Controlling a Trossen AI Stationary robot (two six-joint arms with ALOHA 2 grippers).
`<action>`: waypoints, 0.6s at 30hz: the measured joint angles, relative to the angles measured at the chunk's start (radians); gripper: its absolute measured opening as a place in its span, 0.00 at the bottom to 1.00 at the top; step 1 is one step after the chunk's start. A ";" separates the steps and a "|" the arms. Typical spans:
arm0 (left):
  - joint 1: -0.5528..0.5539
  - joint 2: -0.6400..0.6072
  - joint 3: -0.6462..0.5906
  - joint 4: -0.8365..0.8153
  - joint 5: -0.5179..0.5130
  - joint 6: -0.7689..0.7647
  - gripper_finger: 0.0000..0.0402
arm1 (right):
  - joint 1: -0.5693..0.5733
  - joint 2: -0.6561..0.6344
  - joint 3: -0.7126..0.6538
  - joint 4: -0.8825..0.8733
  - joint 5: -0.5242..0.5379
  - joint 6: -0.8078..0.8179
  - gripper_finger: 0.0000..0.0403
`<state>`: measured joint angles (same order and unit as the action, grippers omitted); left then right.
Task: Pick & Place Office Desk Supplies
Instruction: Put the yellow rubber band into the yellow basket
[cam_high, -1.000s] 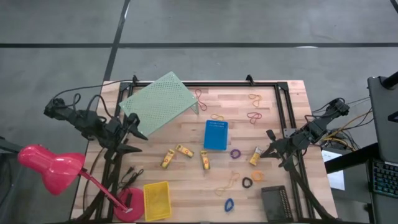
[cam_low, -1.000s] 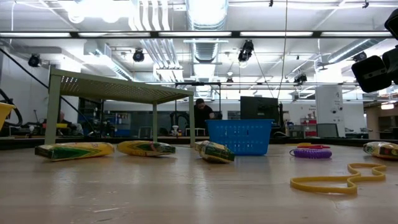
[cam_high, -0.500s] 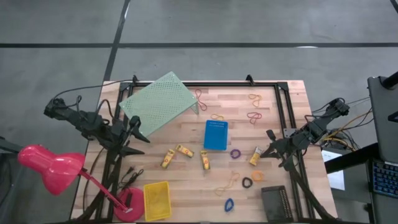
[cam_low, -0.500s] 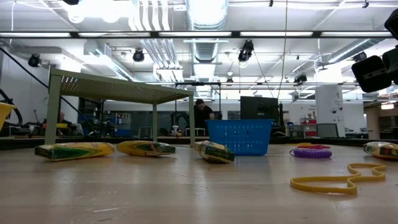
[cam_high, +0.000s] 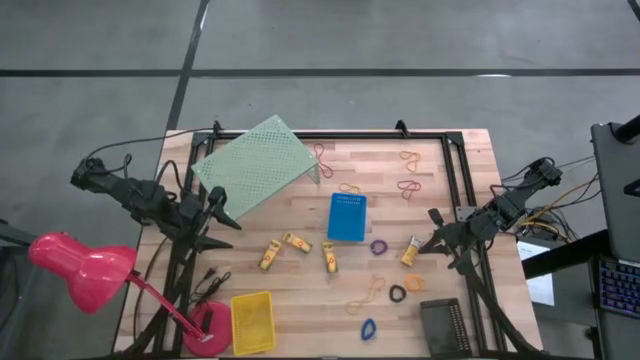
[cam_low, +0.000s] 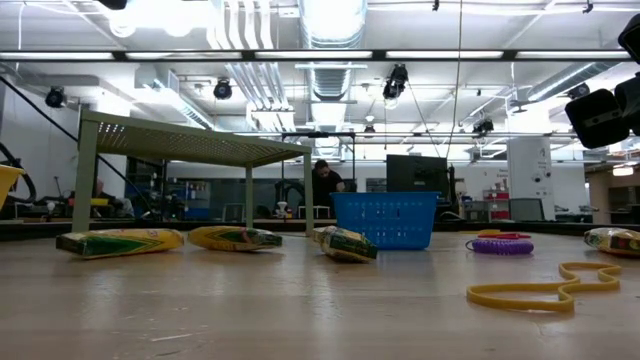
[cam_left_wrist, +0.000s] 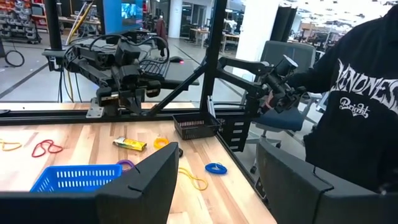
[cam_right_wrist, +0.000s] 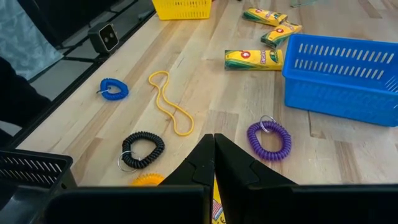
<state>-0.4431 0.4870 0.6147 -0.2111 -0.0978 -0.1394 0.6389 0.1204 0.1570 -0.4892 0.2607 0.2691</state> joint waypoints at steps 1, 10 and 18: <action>0.000 0.000 0.000 0.000 0.000 0.000 0.55 | 0.000 0.000 0.000 0.000 0.000 0.000 0.02; 0.000 0.000 0.000 -0.052 0.000 -0.003 0.55 | 0.000 0.000 0.000 0.121 0.001 0.005 0.02; 0.000 0.000 0.000 -0.093 0.000 -0.002 0.55 | 0.000 0.001 0.000 0.371 0.003 -0.017 0.02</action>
<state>-0.4431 0.4870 0.6144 -0.3045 -0.0978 -0.1417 0.6388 0.1214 0.1570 -0.1179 0.2642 0.2517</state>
